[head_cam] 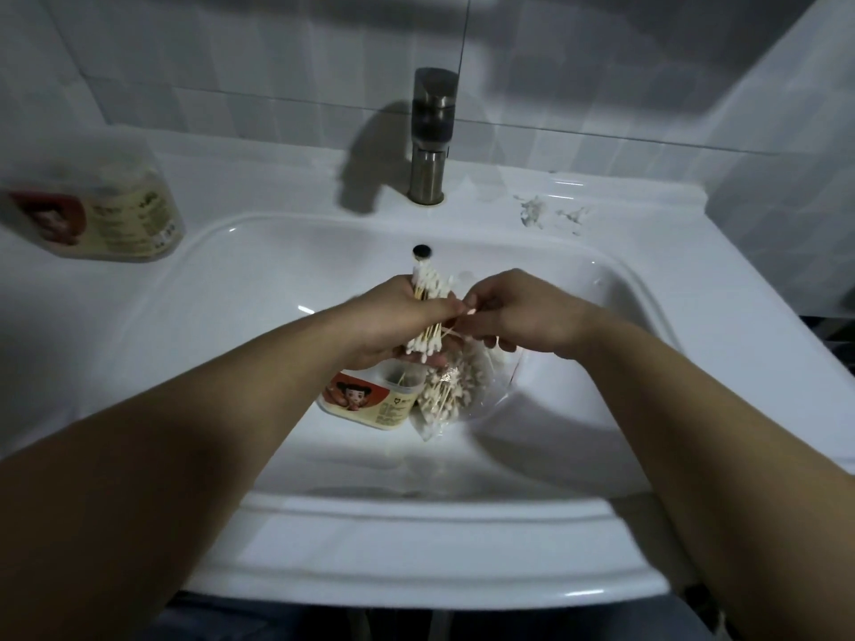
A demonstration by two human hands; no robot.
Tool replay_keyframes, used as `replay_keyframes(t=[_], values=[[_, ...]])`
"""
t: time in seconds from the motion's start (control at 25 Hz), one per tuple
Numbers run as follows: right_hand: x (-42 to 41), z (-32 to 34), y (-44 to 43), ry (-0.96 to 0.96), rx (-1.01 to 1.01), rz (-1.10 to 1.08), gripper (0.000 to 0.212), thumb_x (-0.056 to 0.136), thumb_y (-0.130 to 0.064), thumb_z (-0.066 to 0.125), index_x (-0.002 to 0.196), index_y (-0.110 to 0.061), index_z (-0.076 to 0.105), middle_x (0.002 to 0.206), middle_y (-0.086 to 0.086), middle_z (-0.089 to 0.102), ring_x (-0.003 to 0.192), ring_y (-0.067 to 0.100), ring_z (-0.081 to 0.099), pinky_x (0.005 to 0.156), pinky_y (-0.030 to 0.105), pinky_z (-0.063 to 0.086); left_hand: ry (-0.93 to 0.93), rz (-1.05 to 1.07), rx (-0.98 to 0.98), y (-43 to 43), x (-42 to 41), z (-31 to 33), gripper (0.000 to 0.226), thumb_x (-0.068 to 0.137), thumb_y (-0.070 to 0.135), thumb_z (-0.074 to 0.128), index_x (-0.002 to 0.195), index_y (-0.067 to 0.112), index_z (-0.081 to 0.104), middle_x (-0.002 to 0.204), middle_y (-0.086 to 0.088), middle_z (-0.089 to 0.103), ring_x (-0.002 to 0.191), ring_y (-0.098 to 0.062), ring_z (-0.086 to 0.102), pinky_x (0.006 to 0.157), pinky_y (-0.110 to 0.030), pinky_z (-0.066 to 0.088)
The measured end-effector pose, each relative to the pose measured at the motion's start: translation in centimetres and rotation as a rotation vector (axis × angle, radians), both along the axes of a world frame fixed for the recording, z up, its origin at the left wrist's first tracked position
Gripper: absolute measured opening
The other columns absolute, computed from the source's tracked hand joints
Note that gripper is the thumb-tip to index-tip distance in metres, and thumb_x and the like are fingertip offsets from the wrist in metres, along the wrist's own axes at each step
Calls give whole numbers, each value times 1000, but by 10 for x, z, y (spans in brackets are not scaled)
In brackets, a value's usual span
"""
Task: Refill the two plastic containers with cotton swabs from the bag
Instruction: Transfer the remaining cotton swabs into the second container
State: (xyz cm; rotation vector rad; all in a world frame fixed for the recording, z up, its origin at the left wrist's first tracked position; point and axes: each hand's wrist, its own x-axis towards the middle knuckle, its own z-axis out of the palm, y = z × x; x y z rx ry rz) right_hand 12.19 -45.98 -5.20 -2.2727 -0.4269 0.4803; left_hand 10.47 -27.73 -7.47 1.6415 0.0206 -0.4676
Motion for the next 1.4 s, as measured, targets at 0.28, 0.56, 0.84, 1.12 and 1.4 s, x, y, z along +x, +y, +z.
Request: replay_keyframes(t=[0.28, 0.56, 0.84, 1.12, 1.4], values=[[12, -3, -8, -231, -245, -192, 16, 89, -16, 58, 87, -16, 74, 75, -2, 72, 76, 18, 71, 71, 33, 60, -66, 54, 70, 3, 5, 1, 16, 99, 20, 64, 92, 6, 66, 66, -8, 60, 60, -20, 58, 67, -37, 52], [17, -24, -6, -31, -506, -56, 36, 80, 5, 59, 101, -19, 75, 97, -1, 73, 88, 19, 68, 62, 21, 51, -53, 70, 67, 2, 5, 0, 9, 97, 17, 67, 98, 8, 65, 71, -7, 61, 61, -15, 61, 70, -34, 57], [16, -19, -6, 9, -278, -58, 38, 94, -4, 46, 114, -27, 68, 102, -1, 69, 74, 18, 63, 56, 25, 48, -52, 72, 70, 4, 6, 0, 12, 97, 17, 67, 98, 6, 67, 71, -8, 64, 65, -17, 63, 67, -31, 58], [10, -25, 11, -24, -623, 213, 19, 91, -15, 48, 78, -17, 62, 80, -1, 63, 76, 20, 59, 66, 29, 47, -41, 95, 28, 4, 9, -3, 10, 96, 16, 68, 100, 7, 67, 75, -5, 66, 66, -16, 66, 72, -34, 59], [7, -23, 16, 21, -585, 198, 33, 90, -6, 47, 65, -26, 49, 72, -7, 52, 66, 10, 48, 56, 24, 36, -29, 84, 20, 2, 9, -4, 9, 96, 16, 68, 97, 7, 68, 75, -6, 67, 68, -16, 67, 73, -35, 60]])
